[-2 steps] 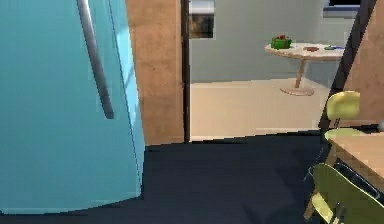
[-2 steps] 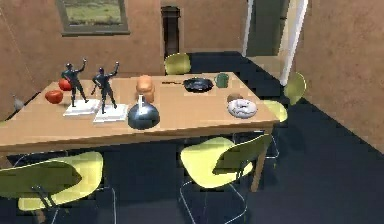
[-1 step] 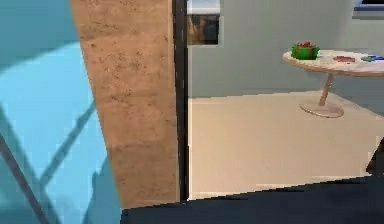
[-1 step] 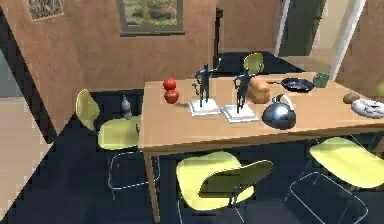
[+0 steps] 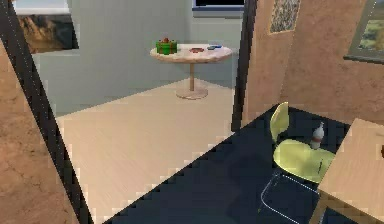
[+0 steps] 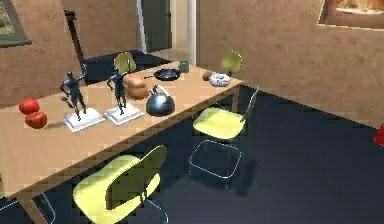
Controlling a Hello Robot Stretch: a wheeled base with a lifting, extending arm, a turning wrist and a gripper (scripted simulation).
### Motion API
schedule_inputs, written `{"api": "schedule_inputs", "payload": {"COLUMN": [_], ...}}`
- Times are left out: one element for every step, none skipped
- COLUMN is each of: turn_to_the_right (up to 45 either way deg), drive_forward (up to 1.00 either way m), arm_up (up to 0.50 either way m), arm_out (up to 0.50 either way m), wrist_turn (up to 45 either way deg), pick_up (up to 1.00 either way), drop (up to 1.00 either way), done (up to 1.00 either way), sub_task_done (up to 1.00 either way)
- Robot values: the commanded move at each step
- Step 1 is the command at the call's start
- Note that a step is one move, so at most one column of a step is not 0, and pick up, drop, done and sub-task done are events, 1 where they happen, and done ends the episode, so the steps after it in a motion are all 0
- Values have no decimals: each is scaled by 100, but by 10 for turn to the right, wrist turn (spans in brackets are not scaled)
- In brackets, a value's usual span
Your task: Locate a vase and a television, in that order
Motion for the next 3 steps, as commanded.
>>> {"api": "schedule_inputs", "payload": {"turn_to_the_right": [0, 0, 0], "drive_forward": [100, 100, 45], "arm_up": [0, 0, 0], "arm_out": [0, 0, 0], "wrist_turn": [0, 0, 0], "pick_up": [0, 0, 0], "drop": [0, 0, 0], "done": [0, 0, 0], "sub_task_done": [0, 0, 0]}}
